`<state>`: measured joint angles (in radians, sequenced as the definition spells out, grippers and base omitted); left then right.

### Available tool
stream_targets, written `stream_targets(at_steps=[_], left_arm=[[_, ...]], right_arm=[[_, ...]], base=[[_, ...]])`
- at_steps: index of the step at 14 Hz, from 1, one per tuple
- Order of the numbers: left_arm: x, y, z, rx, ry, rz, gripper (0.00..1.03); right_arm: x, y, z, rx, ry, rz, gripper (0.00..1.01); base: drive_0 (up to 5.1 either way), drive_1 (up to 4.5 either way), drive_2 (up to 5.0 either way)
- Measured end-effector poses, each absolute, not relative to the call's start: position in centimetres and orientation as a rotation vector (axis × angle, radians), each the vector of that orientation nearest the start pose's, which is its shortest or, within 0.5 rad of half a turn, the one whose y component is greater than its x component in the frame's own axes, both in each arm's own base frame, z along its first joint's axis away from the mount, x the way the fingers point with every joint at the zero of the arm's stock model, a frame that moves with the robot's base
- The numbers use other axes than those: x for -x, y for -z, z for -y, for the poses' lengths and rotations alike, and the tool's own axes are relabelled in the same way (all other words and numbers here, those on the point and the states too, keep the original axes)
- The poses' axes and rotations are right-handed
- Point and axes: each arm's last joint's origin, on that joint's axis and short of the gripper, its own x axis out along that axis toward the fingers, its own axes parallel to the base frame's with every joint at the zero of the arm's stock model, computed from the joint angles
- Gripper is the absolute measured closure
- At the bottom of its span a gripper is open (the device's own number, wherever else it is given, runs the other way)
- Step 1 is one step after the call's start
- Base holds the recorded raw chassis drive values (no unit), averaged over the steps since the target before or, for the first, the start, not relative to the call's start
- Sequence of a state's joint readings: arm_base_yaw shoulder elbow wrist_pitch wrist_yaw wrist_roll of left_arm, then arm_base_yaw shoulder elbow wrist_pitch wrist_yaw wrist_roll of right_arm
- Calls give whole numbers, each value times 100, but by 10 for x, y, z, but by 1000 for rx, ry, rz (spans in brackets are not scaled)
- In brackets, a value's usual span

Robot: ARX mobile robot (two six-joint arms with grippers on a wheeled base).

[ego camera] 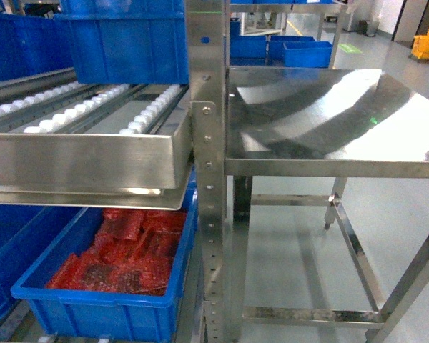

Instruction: Pick blue part to blue bin on bottom shelf

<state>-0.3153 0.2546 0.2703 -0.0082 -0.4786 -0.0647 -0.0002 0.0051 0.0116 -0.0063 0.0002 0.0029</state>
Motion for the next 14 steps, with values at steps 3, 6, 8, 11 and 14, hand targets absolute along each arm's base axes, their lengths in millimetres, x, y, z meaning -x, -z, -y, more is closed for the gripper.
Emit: stream_targets(at_steps=[3,6,8,11,14], left_arm=[[-101,-235,19,68,-162,13,60],[-101,-235,19,68,-163,14,60],[-101,-235,19,68,-163,14,60],[-101,-235,19,67,-163,12,60],[-101,-234,19,67,-163,11,60]], right_arm=[[-97,-167,0,-3,0,1,3],[-97,-167,0,-3,0,2,3],[-97,-167,0,-3,0,2,3],[-97,-167,0,-3,0,2,3],[-97,-167,0,-3,1,2,3]], base=[[-496,322,149],[-484,335,162],[-486,332,159],[-491,329,153],[-478,342,166]])
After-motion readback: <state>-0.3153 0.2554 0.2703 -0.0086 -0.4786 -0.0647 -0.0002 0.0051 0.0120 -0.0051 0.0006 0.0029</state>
